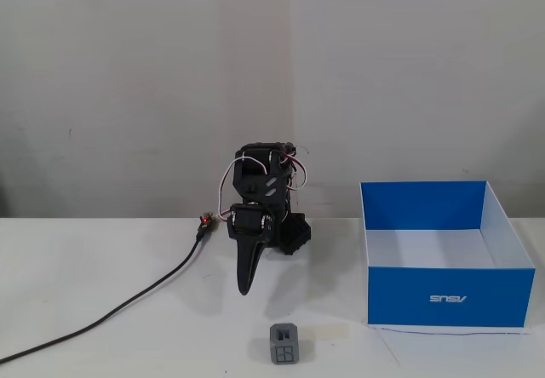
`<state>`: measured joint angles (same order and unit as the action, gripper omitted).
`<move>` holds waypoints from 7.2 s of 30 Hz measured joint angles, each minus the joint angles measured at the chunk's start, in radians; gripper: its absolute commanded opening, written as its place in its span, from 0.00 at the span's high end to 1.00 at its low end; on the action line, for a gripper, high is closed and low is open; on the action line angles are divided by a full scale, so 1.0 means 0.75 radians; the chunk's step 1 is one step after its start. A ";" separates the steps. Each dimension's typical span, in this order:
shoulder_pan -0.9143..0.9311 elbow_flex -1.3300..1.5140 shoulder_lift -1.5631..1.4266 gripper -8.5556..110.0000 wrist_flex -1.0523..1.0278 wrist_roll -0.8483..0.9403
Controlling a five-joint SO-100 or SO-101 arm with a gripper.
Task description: Pick the gray block and keep it in the box.
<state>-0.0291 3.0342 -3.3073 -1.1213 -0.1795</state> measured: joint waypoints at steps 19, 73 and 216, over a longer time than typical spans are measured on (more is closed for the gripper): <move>0.000 0.000 0.000 0.91 0.000 0.000; -0.305 -0.886 1.583 0.75 0.198 -0.262; -1.203 -1.499 1.532 0.93 -0.366 0.080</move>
<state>-0.9311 1.9098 -2.1583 -1.3959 -0.1197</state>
